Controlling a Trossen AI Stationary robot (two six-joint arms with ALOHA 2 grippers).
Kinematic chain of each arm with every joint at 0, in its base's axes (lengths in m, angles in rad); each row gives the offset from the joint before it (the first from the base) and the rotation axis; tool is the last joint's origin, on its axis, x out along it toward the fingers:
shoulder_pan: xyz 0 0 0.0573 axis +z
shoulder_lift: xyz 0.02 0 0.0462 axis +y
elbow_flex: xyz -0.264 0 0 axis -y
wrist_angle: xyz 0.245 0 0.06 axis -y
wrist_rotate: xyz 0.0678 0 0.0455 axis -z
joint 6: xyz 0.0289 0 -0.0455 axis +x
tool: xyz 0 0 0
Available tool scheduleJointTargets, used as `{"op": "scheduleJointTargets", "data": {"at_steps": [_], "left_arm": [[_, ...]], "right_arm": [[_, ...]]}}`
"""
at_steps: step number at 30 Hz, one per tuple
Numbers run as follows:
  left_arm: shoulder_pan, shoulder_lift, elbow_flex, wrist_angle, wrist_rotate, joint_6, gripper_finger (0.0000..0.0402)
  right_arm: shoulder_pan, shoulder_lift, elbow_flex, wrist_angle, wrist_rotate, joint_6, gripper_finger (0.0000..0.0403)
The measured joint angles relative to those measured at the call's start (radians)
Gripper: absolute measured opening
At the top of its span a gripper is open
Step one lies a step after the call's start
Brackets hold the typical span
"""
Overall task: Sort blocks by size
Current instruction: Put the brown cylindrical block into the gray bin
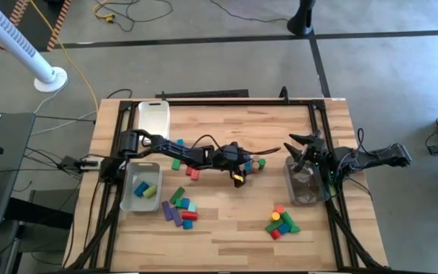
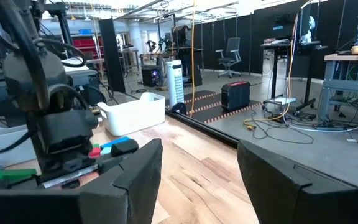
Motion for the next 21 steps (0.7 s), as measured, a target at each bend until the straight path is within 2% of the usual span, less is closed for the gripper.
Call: {"op": "scheduleJointTargets", "data": {"at_steps": [3,13,21], "left_arm": [[0.0,0.021,0.007,0.042,0.002,-0.003,0.0245],[-0.003,0.118,0.151,-0.071,0.013,-0.013,0.0241],[-0.003,0.112,0.152,-0.093,-0.016,0.04,0.0188]], "right_arm": [[0.0,0.0,0.0,0.001,0.0,0.0,0.0239],[0.0,0.0,0.0,0.002,0.0,0.028,0.0239],[0.0,0.0,0.0,0.002,0.0,0.031,0.0239]]}}
